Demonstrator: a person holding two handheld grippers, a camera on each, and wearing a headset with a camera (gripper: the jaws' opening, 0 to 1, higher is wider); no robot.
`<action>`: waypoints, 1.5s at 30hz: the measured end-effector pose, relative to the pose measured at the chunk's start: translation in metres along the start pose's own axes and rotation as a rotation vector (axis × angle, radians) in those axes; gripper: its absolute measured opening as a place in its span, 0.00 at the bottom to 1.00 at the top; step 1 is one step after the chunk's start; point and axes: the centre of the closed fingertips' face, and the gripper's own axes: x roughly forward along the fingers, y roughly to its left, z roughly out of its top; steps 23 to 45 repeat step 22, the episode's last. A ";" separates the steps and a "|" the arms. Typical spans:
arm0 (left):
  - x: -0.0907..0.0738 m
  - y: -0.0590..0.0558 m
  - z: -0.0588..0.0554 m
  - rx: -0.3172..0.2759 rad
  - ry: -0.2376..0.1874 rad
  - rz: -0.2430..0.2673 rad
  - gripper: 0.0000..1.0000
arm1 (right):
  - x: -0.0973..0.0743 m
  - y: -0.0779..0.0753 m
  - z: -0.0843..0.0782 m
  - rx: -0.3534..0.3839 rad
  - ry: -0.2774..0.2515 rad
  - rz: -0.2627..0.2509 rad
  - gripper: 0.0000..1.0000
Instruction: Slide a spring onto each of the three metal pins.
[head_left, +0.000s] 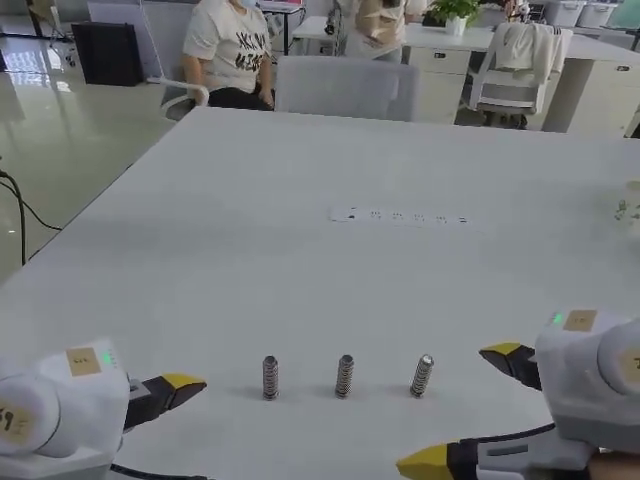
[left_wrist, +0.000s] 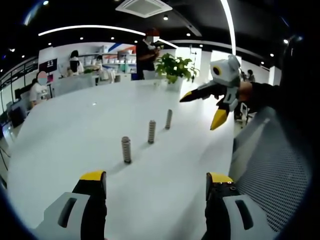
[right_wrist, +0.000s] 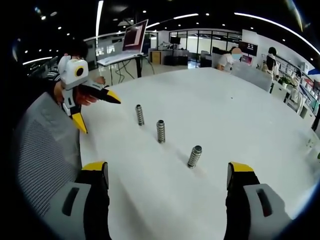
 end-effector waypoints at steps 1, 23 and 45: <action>0.000 0.000 0.000 0.000 -0.001 0.000 0.78 | 0.000 0.000 0.000 -0.002 0.001 -0.001 0.99; 0.000 0.002 0.002 0.003 -0.010 0.007 0.78 | -0.001 -0.003 0.002 -0.006 -0.007 -0.012 0.99; 0.000 0.002 0.002 0.003 -0.010 0.007 0.78 | -0.001 -0.003 0.002 -0.006 -0.007 -0.012 0.99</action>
